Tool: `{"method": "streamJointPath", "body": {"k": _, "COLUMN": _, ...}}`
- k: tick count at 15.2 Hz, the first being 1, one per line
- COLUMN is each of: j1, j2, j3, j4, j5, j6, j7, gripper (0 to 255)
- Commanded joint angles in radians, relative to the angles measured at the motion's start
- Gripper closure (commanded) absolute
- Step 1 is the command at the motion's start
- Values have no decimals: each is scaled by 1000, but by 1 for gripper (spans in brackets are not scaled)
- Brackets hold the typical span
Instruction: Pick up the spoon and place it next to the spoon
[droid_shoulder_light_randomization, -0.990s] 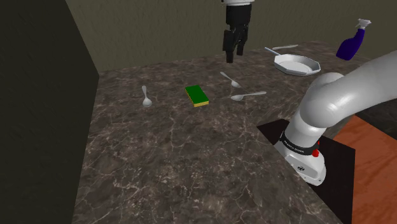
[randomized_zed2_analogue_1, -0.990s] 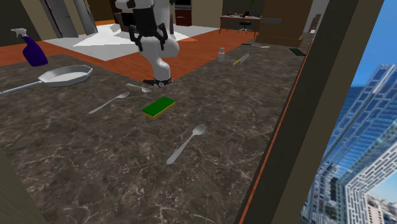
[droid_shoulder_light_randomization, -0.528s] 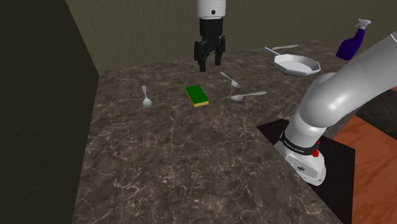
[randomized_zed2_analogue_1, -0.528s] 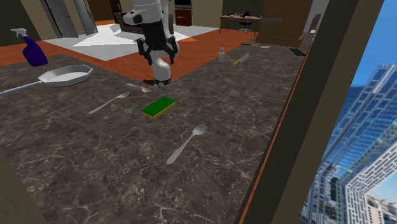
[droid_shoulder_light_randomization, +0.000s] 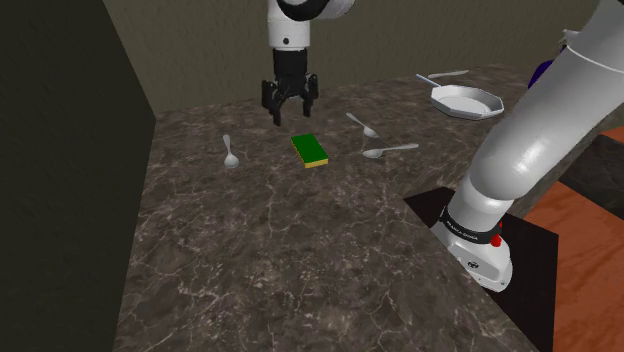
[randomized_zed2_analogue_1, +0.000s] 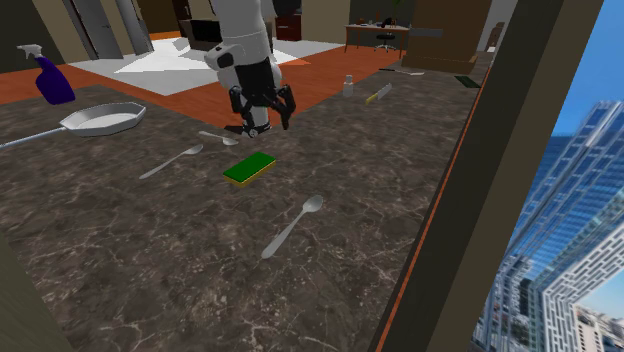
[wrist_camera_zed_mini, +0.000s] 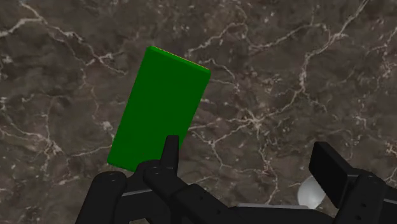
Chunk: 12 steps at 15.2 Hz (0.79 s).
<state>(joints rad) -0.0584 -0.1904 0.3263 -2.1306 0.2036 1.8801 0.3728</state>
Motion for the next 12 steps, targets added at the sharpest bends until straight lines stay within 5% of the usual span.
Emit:
{"method": "streamJointPath", "body": {"k": 1, "j1": -3, "j2": 81, "j3": 15, "j4": 57, "j5": -11, "j6": 31, "j7": 57, "gripper": 0}}
{"method": "streamJointPath", "body": {"k": 12, "j1": 45, "j2": 519, "j3": 20, "j4": 441, "j5": -114, "j6": 113, "j7": 336, "gripper": 0}}
